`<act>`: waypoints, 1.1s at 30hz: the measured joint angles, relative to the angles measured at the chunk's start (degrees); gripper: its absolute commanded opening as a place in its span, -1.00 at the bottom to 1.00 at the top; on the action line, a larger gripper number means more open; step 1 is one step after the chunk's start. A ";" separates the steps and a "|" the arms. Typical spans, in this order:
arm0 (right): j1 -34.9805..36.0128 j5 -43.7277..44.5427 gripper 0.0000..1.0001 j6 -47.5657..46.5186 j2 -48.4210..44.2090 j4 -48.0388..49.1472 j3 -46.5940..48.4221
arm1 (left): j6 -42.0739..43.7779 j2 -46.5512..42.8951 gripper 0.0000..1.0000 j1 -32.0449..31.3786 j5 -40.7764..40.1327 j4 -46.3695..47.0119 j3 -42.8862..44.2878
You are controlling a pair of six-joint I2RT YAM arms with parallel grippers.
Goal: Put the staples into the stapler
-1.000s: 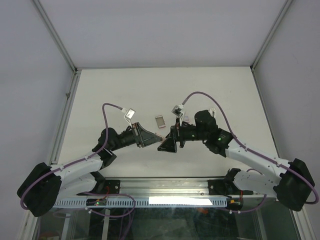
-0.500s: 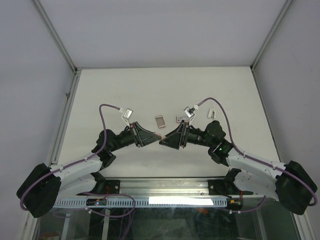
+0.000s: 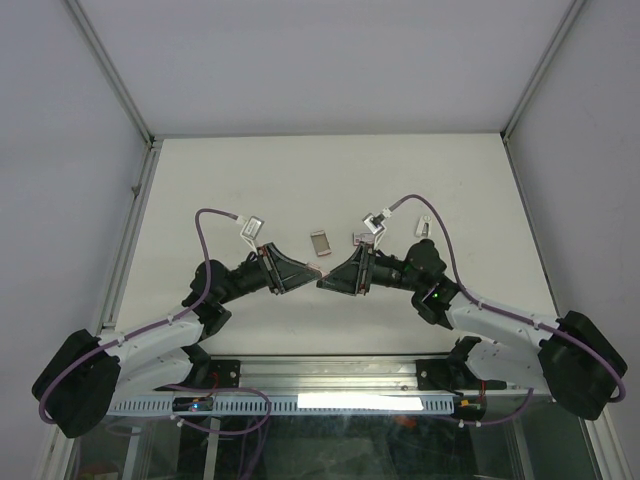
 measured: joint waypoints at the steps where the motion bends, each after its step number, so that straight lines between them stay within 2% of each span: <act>1: 0.00 0.00 -1.00 -0.02 0.00 -0.02 0.00 | 0.00 0.00 -0.59 0.00 0.00 0.00 0.00; 2: 0.00 0.02 -1.00 -0.04 0.00 -0.02 0.00 | 0.00 -0.02 -0.48 0.00 0.00 -0.02 0.00; 3: 0.00 0.02 -1.00 -0.15 0.00 -0.04 0.00 | 0.02 -0.04 -0.47 0.00 0.00 0.00 0.00; 5: 0.00 0.02 -1.00 -0.44 -0.13 -0.17 0.00 | 0.07 -0.22 -0.62 0.00 -0.04 -0.09 0.00; 6: 0.00 0.00 -0.65 -0.61 -0.22 -0.24 0.00 | 0.11 -0.35 -0.71 -0.02 -0.13 -0.17 -0.02; 8: 0.00 -0.15 0.12 -0.76 -0.35 -0.39 0.04 | 0.20 -0.61 -0.75 -0.02 -0.31 -0.48 -0.02; 9: 0.00 -0.39 0.37 -0.81 -0.35 -0.57 0.15 | 0.26 -0.76 -0.74 -0.02 -0.35 -0.63 -0.02; 11: 0.02 -1.01 0.58 -0.94 -0.35 -0.59 0.22 | 0.37 -0.85 -0.70 -0.02 -0.76 -0.94 -0.02; 17: 0.17 -2.69 0.56 -0.83 -0.33 -0.46 0.22 | 0.26 -1.33 -0.67 -0.02 -3.39 -2.75 -0.02; 28: 0.17 -0.37 0.21 4.22 2.03 -0.22 -0.74 | -3.52 -0.24 -0.46 -0.11 -6.75 -2.47 -2.27; 31: 0.17 0.61 0.21 5.95 2.73 0.24 -2.10 | -4.57 0.83 -0.42 -0.11 -6.82 -1.73 -3.30; 33: 0.17 1.11 0.30 6.75 2.80 0.33 -2.67 | -4.98 1.40 -0.42 -0.11 -6.82 -1.38 -3.72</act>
